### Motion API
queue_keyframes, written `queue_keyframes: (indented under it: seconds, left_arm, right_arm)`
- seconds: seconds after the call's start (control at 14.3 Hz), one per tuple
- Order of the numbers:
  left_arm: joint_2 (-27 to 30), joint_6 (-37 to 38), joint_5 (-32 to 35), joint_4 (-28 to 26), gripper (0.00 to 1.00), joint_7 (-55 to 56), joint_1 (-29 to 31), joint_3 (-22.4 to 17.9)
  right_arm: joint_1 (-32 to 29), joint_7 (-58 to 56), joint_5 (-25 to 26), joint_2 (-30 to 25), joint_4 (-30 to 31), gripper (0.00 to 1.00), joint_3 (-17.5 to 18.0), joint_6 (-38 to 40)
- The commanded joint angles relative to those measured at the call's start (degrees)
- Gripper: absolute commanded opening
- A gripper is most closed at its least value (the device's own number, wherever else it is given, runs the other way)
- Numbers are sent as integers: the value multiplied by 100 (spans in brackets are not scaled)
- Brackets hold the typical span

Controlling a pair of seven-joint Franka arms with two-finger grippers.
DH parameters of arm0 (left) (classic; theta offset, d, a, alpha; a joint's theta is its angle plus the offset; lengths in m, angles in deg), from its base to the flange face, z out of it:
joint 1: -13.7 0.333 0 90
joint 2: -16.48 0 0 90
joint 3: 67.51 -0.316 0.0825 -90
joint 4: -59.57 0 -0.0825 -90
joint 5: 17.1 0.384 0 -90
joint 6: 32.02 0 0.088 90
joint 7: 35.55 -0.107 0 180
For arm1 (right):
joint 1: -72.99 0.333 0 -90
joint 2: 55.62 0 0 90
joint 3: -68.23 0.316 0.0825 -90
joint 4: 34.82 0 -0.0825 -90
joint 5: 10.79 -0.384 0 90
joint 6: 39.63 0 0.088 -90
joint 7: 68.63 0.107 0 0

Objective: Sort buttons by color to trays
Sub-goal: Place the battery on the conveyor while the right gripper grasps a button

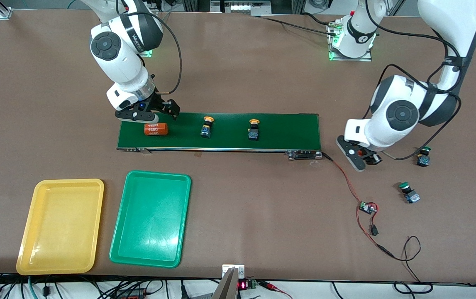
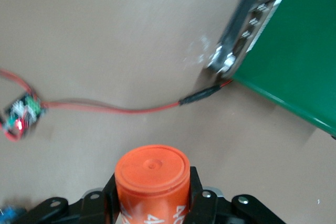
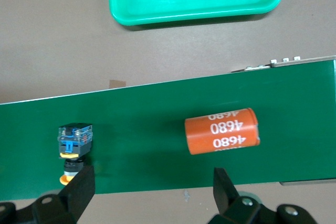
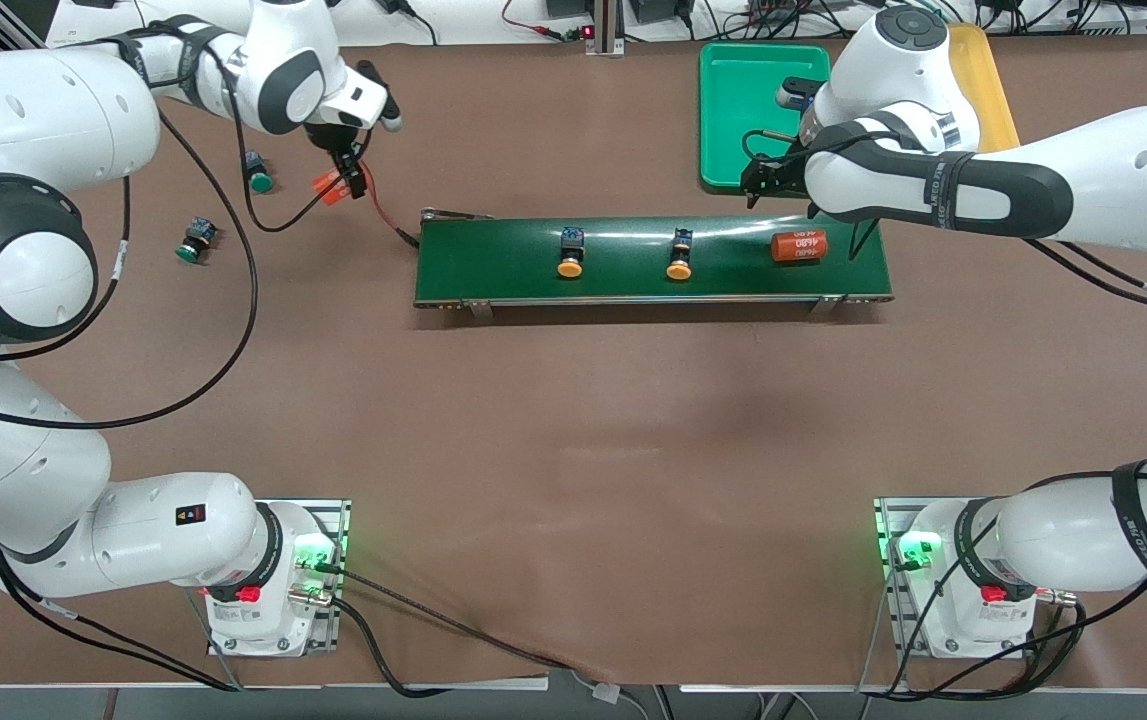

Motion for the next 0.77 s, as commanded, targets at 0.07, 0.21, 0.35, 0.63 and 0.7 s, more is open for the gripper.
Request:
queue_keyframes:
  seconds: [0.07,0.21,0.35,0.63,0.7]
  left_arm:
    - [-104,140,-147,347,12,-476,-277,279]
    - [-262,131,-129,470,12,-502,-365,578]
    - [-463,96,-103,479,12,-581,-427,815]
    - [-692,-1,-42,479,12,-582,-936,886]
    - [-702,8,-50,436,12,-582,-1024,904]
  right_arm:
    - [71,129,465,201,-75,100,-5,-87]
    - [106,111,729,254,-83,100,-5,-121]
    - [106,94,818,298,-75,100,-5,-148]
    - [106,94,818,333,-75,100,-5,-157]
    - [106,94,818,333,-75,100,-5,-183]
